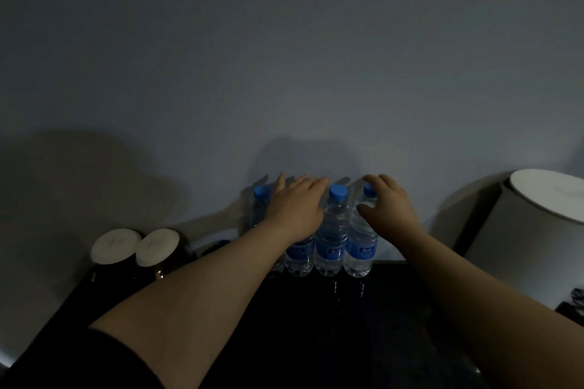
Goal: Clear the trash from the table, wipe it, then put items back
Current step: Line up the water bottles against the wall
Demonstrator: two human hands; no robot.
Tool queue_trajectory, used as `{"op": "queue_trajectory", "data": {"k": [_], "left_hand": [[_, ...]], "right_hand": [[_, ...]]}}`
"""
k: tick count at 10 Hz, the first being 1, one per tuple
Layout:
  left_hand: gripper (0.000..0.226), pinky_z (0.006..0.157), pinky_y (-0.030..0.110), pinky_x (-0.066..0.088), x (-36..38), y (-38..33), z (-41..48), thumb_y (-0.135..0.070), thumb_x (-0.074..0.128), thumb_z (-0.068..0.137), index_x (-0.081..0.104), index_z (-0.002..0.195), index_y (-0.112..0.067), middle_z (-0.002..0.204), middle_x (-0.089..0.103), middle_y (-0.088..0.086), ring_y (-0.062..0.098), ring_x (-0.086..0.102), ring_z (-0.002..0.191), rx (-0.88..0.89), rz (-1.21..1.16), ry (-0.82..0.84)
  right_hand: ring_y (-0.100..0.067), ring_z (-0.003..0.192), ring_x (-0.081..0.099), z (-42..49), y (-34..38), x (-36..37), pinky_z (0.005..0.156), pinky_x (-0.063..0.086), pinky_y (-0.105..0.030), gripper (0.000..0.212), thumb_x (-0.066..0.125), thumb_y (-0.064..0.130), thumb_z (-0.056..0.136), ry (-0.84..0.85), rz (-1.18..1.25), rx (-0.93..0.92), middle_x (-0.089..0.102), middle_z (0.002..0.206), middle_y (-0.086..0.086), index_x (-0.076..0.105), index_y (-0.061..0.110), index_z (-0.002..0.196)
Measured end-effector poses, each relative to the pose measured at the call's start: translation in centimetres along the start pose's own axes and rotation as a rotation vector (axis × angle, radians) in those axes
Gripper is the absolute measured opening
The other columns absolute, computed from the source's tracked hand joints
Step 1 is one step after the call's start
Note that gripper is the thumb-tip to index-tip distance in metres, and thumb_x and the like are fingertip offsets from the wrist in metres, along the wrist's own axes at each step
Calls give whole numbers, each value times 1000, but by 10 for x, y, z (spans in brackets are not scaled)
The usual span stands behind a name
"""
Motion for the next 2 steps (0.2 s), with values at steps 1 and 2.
{"op": "queue_trajectory", "data": {"k": [1,2], "left_hand": [[57,117,45,-4,-10,1,-12,-23,42,97,20,150,-22,156,26,-2,15,20,144,0,-4,-38],[56,118,45,-2,-19,1,-28,-24,40,98,19,150,-22,156,26,-3,16,20,144,-10,3,-48]], "right_hand": [[-29,129,38,-8,6,-4,105,39,-46,60,61,25,86,-4,-36,4,38,145,-7,37,21,142],[-30,132,35,-22,14,-8,106,37,-47,61,59,27,87,-1,-63,-5,34,148,-7,35,22,143]]}}
Point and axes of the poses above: each hand's wrist, its own z-axis towards the middle knuckle, its own x-axis out of the palm, y = z × x, the point moved 1 cm from there along z, towards the middle knuckle
